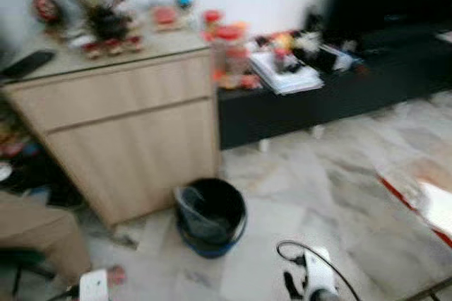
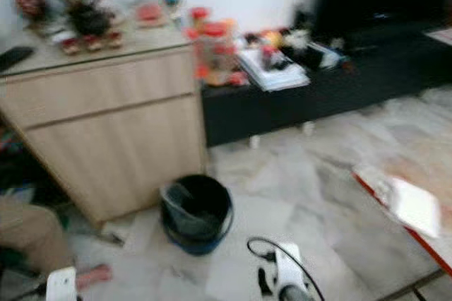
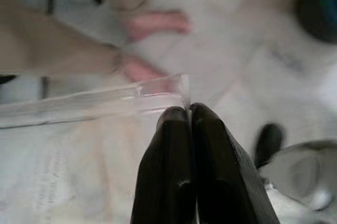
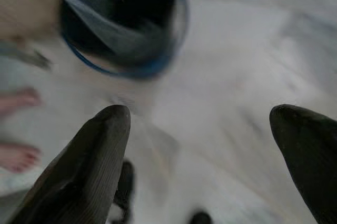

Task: Picking trash to rubbish bin

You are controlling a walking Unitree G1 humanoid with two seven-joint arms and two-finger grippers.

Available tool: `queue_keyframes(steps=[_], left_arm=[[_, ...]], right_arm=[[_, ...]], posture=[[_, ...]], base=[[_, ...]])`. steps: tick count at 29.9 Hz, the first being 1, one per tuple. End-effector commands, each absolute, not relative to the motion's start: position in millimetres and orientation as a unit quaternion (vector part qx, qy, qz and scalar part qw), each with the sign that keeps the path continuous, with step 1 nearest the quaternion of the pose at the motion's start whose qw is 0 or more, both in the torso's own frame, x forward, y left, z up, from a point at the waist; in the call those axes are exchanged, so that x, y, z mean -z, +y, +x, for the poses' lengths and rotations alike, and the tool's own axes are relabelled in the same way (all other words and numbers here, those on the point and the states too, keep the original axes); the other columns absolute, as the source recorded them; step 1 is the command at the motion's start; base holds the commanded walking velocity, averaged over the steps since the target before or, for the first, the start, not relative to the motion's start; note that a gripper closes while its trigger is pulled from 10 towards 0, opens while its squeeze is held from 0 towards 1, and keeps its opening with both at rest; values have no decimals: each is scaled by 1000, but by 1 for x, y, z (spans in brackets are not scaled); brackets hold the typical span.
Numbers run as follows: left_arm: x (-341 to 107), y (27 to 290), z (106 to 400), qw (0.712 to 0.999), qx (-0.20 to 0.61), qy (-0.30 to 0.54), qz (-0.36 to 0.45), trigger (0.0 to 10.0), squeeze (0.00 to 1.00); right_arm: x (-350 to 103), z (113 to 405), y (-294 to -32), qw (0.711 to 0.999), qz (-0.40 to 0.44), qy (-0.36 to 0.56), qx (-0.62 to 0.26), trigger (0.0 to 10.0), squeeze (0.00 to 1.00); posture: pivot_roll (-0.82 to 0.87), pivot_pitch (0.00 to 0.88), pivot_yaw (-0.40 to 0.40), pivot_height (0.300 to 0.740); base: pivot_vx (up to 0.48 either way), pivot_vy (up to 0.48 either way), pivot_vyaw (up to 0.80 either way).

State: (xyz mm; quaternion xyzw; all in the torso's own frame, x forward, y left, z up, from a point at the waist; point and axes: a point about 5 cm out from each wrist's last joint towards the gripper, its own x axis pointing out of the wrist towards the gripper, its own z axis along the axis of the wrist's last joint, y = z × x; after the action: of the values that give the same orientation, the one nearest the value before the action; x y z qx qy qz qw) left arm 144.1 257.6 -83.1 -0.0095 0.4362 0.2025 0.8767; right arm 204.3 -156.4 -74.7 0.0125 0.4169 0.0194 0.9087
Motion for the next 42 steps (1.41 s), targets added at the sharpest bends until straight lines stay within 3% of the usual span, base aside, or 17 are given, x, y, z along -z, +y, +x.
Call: queue_keyframes(steps=[1, 16, 21, 31, 37, 42], left_arm=[[77, 255, 160, 889, -193, 415, -8, 10000, 0], [74, 256, 167, 894, -180, 410, 1, 10000, 0], [68, 251, 181, 908, -159, 387, 8, 10000, 0], [49, 218, 228, 941, -54, 334, 11, 10000, 0], [34, 170, 256, 948, 106, 300, -21, 10000, 0], [22, 144, 270, 948, 168, 270, -12, 10000, 0]], right_arm=[[80, 193, -169, 901, 8, 433, 3, 10000, 0], [80, 194, -165, 902, 13, 431, -6, 10000, 0], [80, 194, -164, 902, 13, 431, -7, 10000, 0], [71, 209, -158, 913, -1, 406, -36, 10000, 0], [60, 227, -148, 924, -15, 376, -74, 10000, 0], [52, 238, -139, 929, -24, 353, -112, 10000, 0]], posture=[[75, 0, 68, 740], [72, 0, 78, 740], [71, 0, 80, 740], [71, 0, 81, 740], [75, 0, 76, 740], [74, 0, 65, 740]], base=[[319, 0, 0], [436, 0, 213], [454, 0, 0], [425, 0, 0], [0, 0, 0], [0, 0, 0]])
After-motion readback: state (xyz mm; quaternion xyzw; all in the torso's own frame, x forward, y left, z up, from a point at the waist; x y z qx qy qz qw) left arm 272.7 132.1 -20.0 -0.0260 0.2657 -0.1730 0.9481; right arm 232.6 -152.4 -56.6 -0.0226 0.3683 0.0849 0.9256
